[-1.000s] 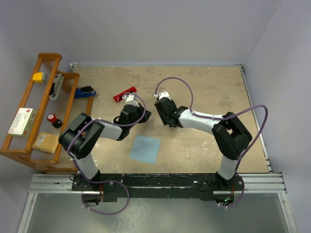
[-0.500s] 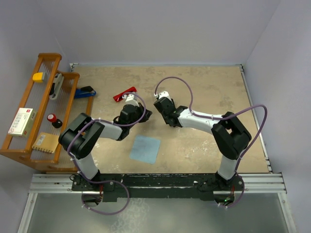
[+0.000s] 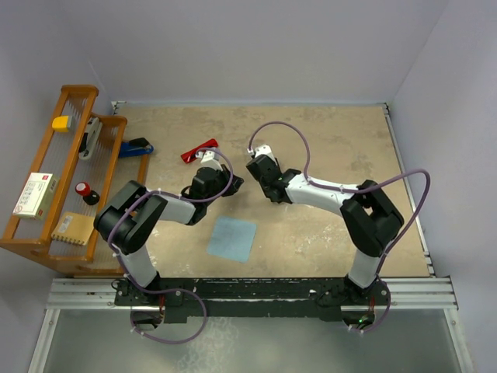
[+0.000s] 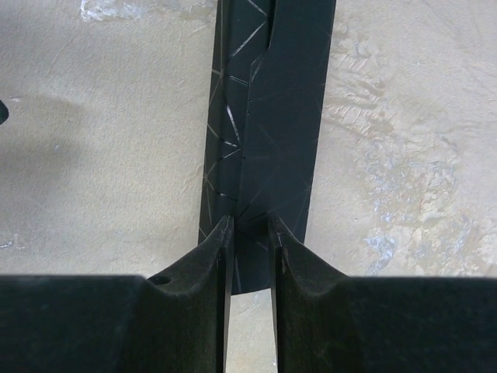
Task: Organize the sunglasses
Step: Open the sunglasses case at the center of the board.
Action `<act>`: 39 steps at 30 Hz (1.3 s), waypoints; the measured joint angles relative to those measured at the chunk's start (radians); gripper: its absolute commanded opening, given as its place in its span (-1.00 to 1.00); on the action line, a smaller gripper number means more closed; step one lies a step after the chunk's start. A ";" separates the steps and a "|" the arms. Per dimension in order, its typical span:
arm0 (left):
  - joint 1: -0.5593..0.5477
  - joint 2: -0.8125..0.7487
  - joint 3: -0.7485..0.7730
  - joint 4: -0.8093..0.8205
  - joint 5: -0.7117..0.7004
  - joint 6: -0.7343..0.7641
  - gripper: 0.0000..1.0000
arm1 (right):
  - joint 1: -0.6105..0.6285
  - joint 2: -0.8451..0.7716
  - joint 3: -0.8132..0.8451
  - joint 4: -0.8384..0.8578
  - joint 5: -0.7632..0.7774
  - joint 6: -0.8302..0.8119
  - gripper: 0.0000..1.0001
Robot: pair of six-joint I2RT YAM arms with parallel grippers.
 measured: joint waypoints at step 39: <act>0.000 0.010 0.000 0.005 0.008 0.001 -1.00 | -0.171 0.018 -0.039 -0.030 -0.032 0.092 -0.63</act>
